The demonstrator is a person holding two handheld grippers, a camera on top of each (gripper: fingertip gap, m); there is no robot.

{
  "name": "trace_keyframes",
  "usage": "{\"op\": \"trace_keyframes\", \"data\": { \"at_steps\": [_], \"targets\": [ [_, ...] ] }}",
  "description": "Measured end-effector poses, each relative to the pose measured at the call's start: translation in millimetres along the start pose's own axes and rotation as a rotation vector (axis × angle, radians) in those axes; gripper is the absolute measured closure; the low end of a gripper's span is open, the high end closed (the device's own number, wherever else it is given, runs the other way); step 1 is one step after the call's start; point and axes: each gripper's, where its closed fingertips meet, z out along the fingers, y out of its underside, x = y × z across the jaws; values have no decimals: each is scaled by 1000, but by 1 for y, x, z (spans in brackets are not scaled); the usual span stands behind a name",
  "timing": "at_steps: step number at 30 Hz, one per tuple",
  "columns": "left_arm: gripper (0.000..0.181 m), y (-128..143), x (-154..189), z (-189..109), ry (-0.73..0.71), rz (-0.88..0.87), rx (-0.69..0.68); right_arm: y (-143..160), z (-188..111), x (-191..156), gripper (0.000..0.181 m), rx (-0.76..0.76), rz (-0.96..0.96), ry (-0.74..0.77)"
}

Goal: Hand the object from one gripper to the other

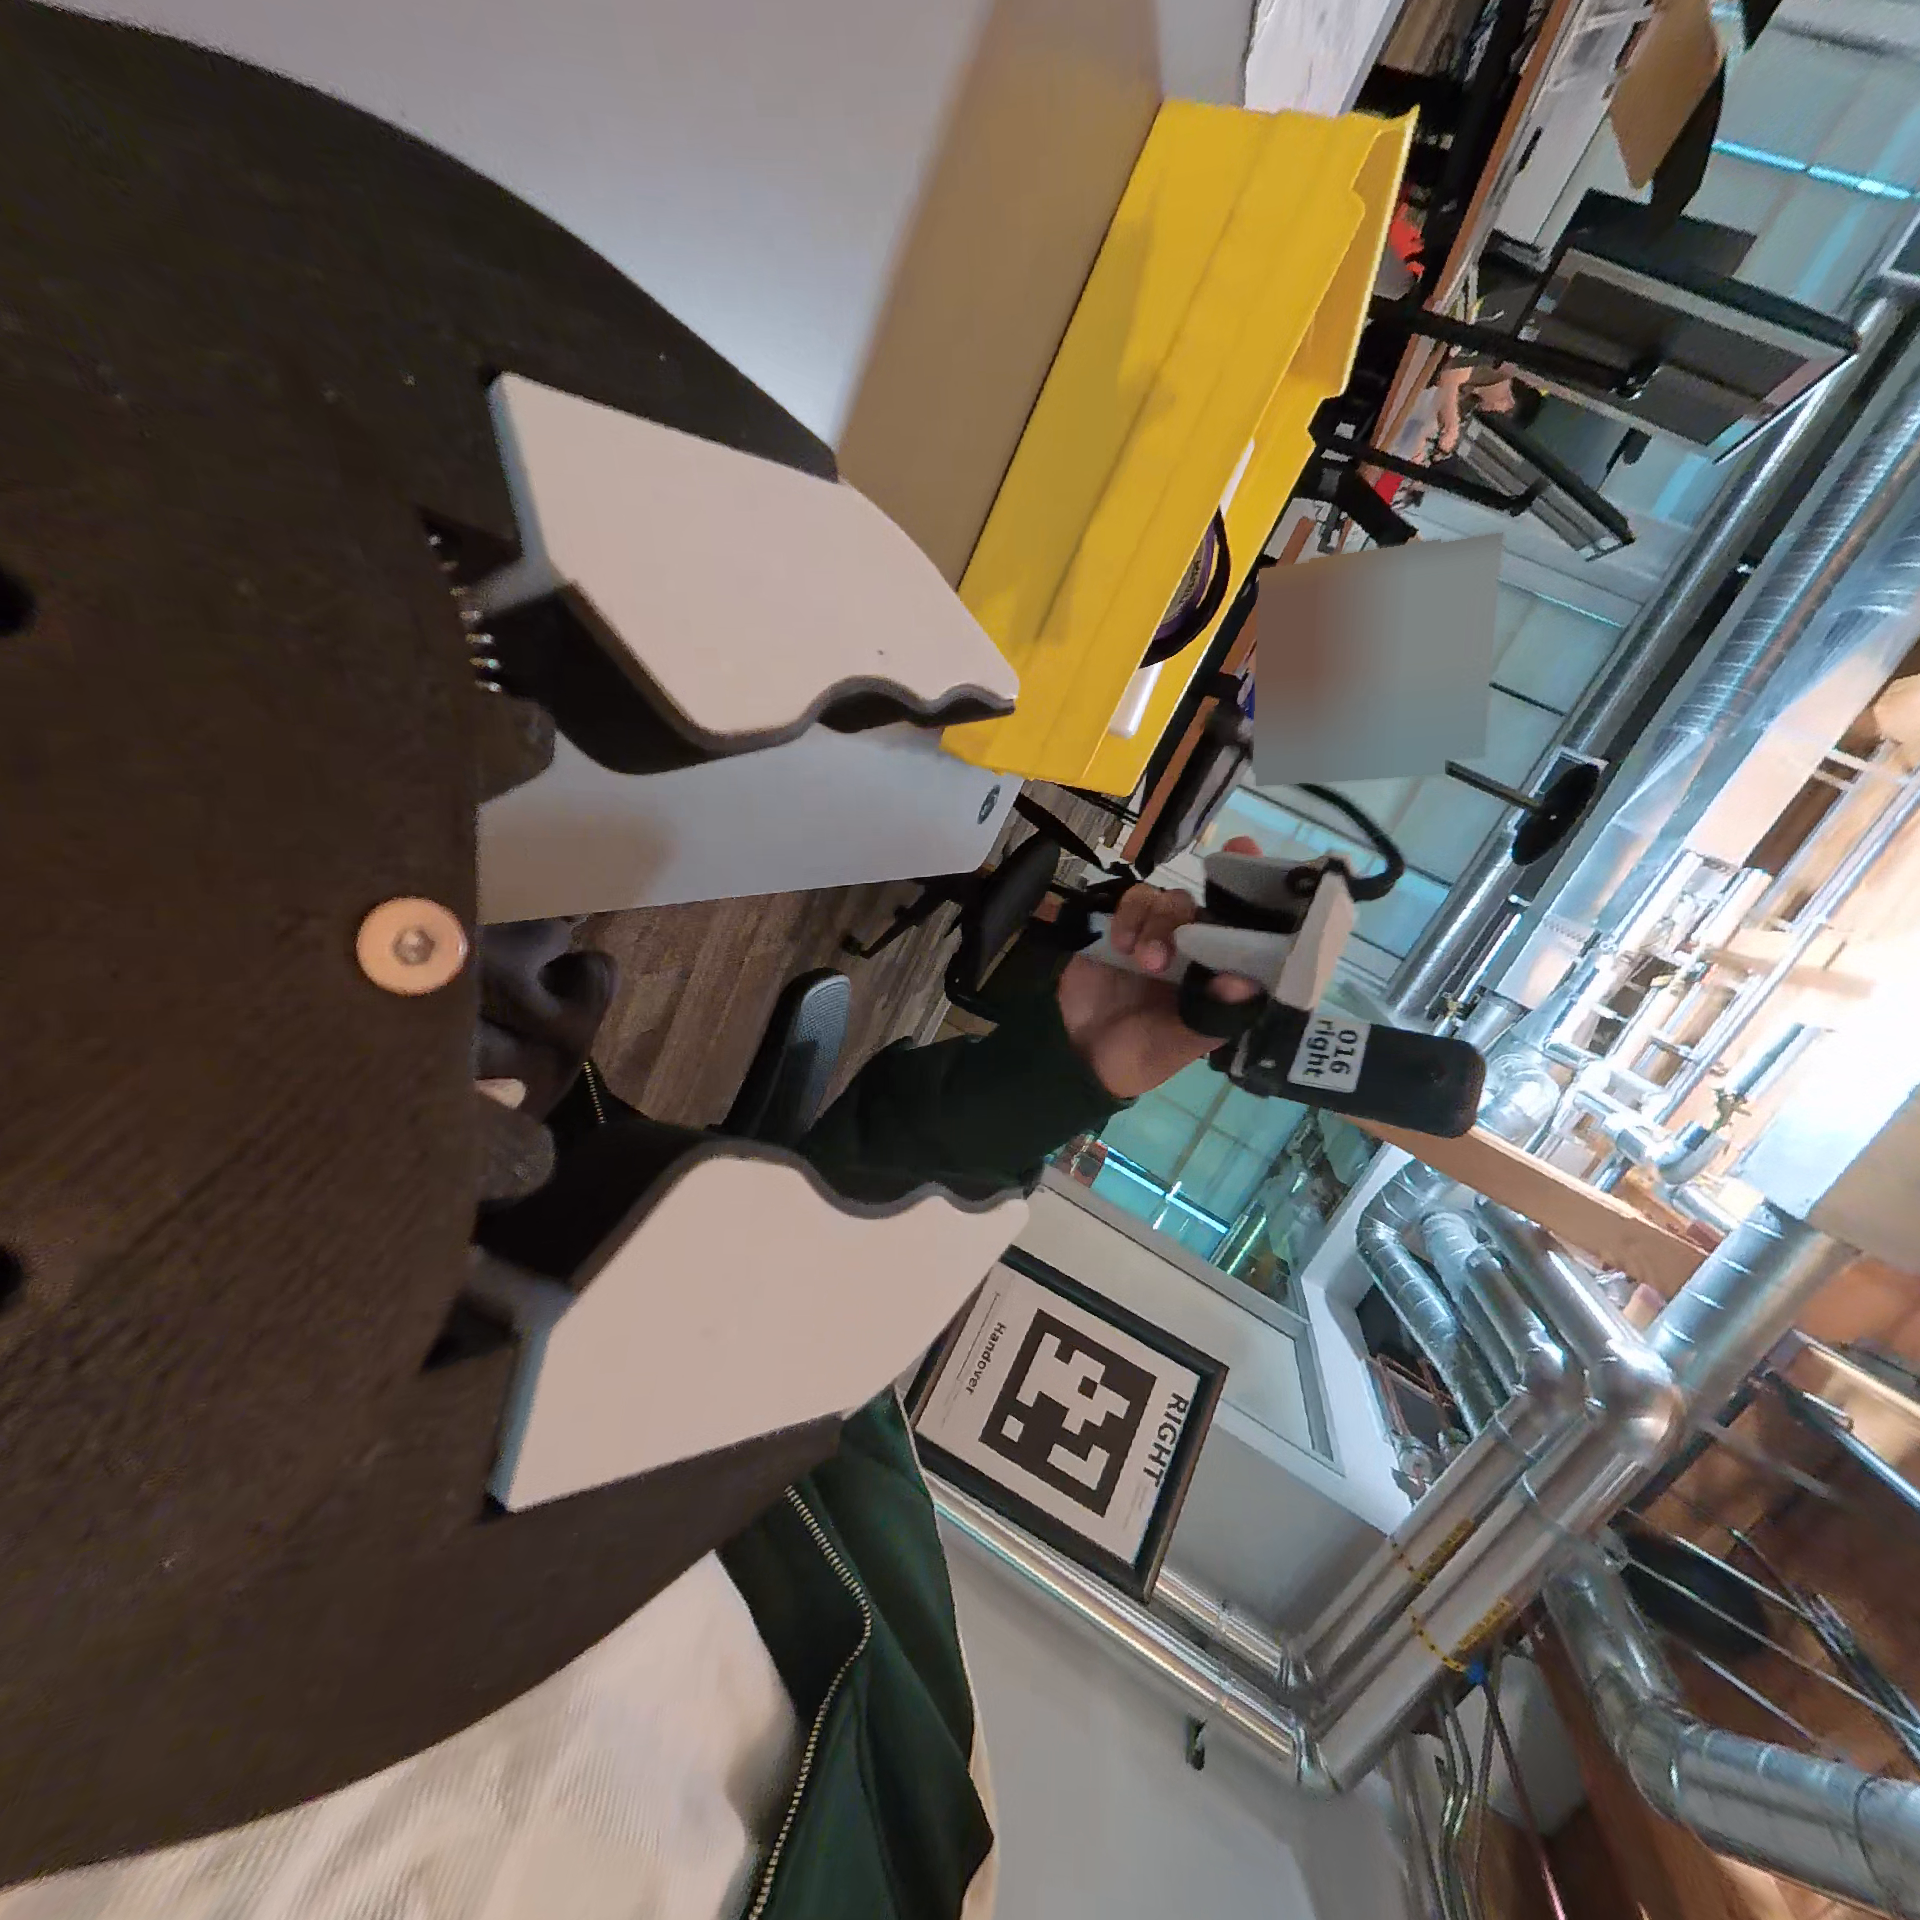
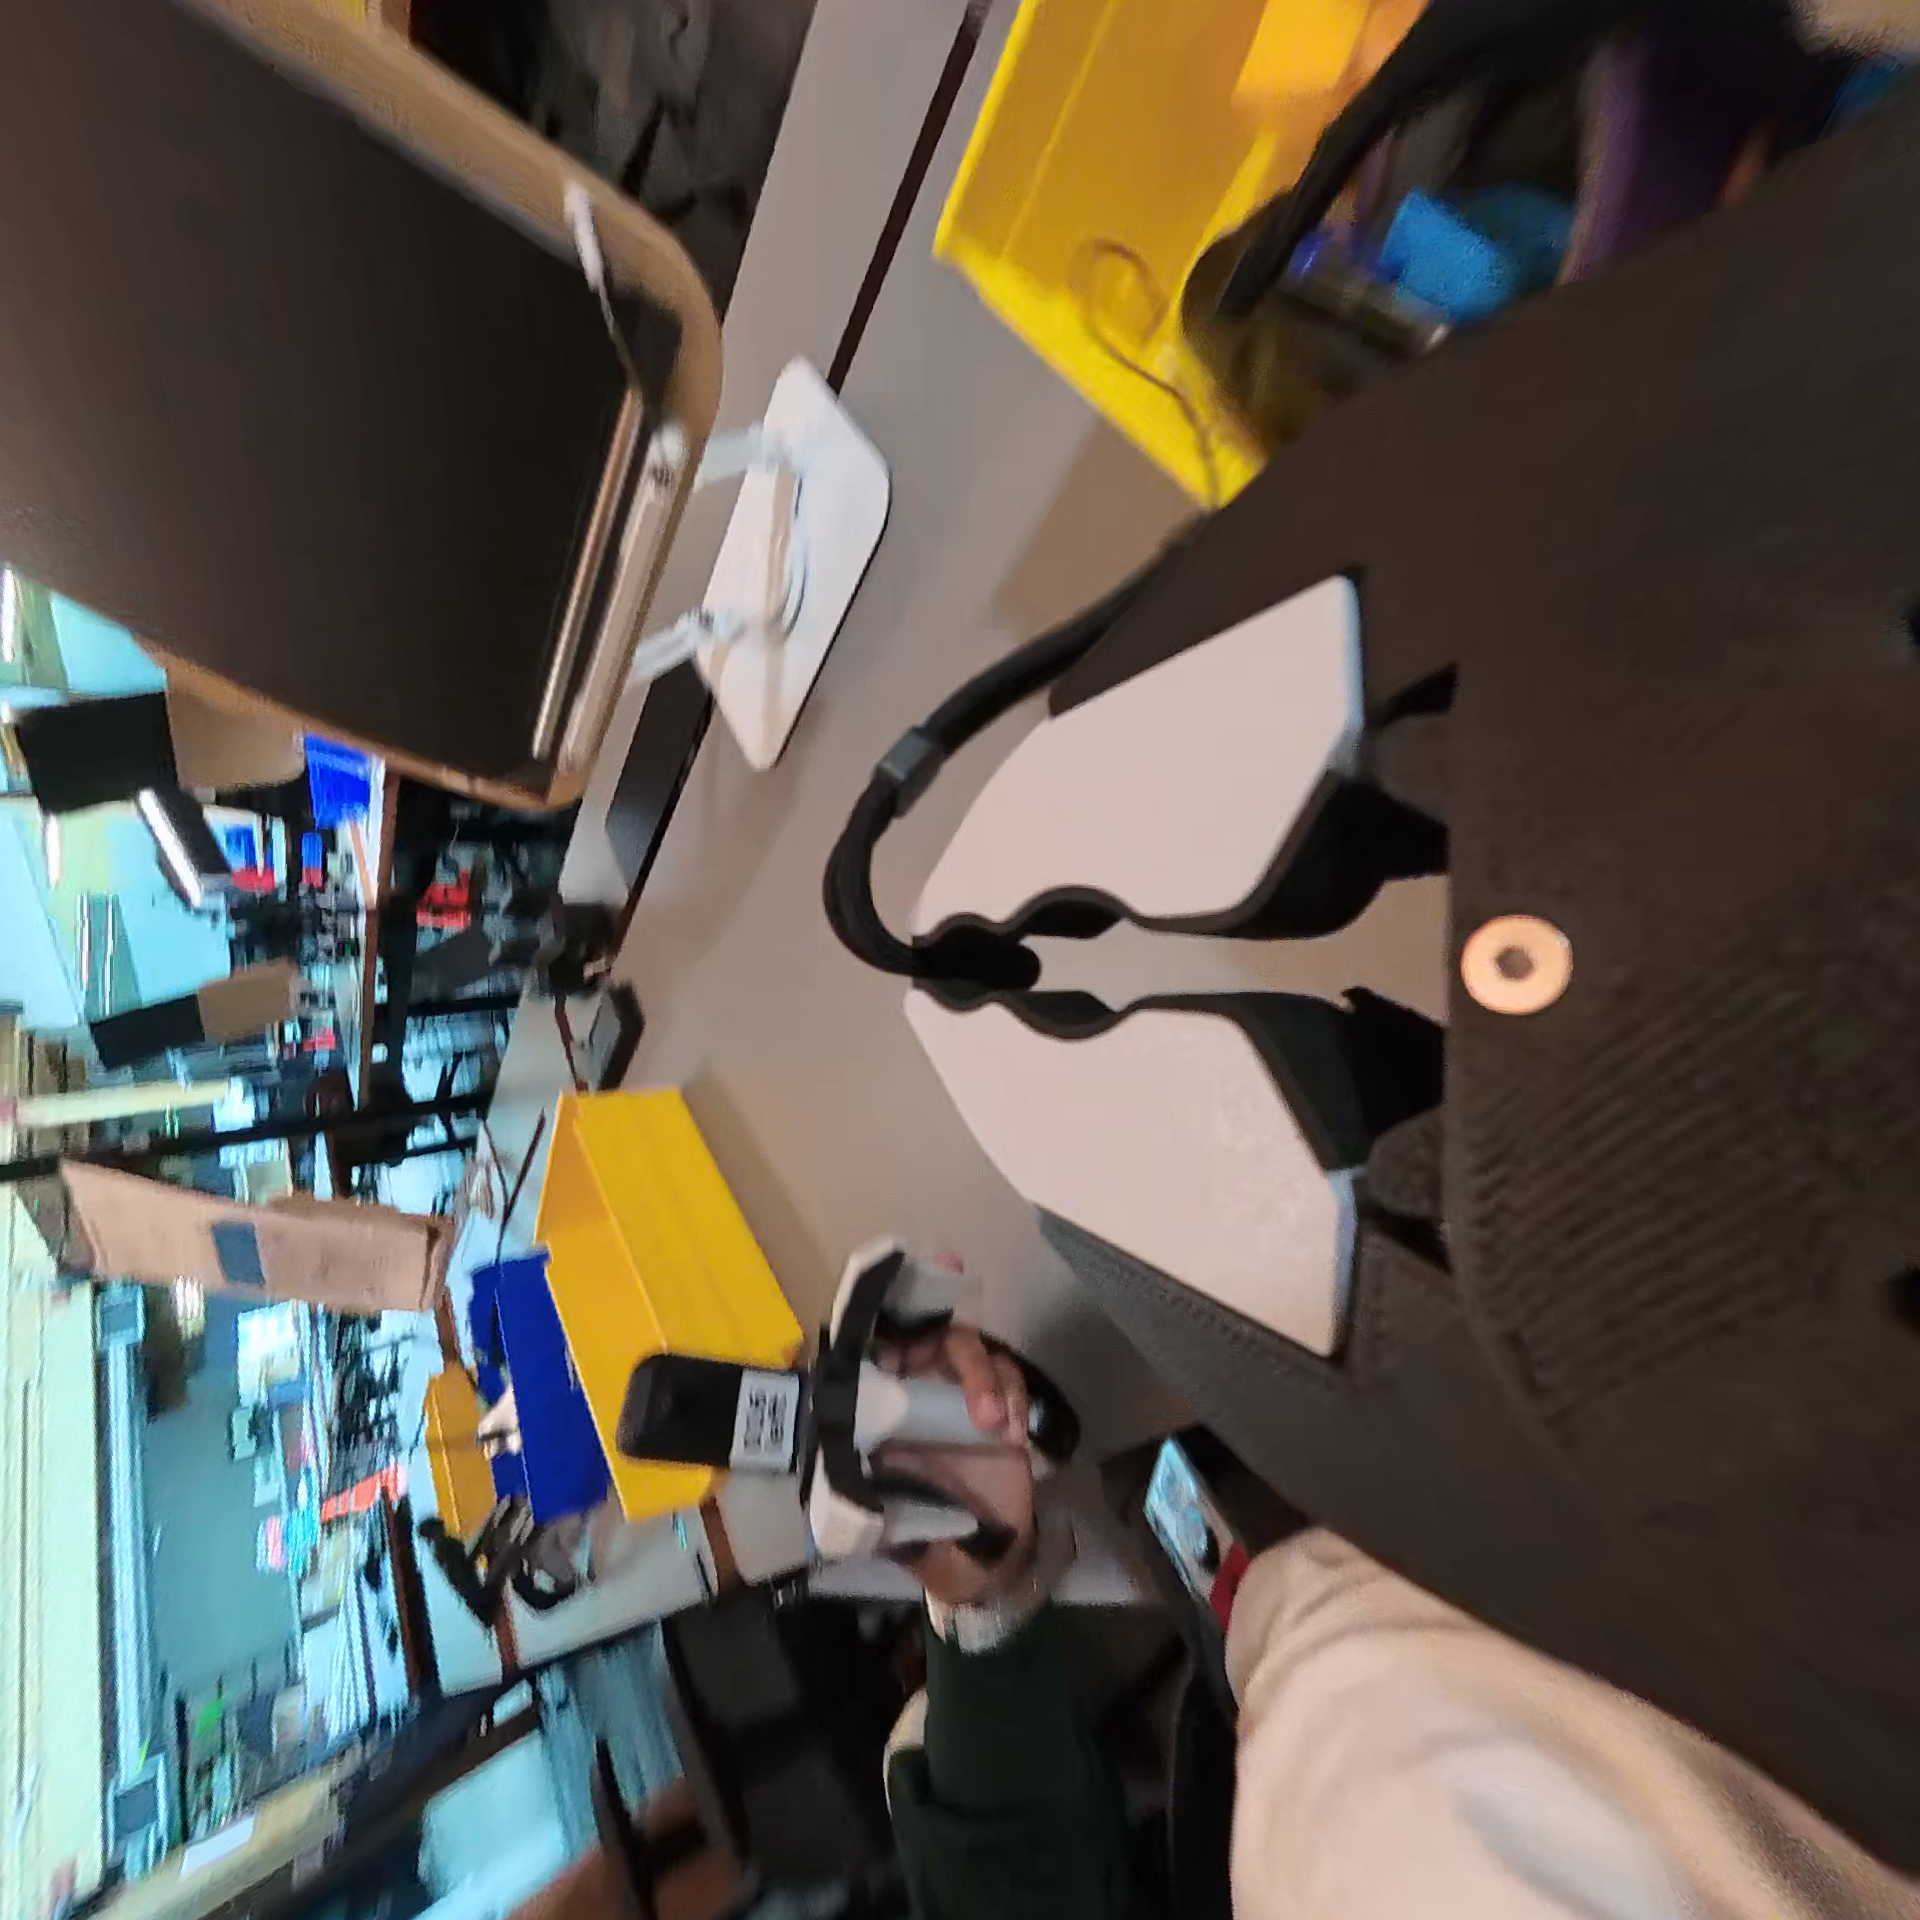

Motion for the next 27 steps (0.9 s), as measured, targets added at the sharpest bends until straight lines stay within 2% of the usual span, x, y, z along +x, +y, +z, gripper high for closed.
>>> {"op": "trace_keyframes", "data": {
  "at_steps": [6,11,15,16,18,21,27],
  "targets": [
    [102,14,2,-3,-28,20,-68,-3,-35,43,176,-83,-11,110],
    [103,13,5,-16,-75,30,-52,23,-42,86,173,-264,11,232],
    [103,8,6,-29,-119,37,-15,58,-56,128,107,-472,129,403],
    [104,7,6,-32,-129,39,-9,59,-59,135,102,-478,135,426],
    [104,5,7,-37,-148,43,3,46,-62,143,104,-420,129,457],
    [105,4,6,-43,-171,43,14,11,-57,138,112,-255,123,425],
    [105,4,4,-51,-206,39,25,-47,-31,90,135,15,128,204]
  ]
}}
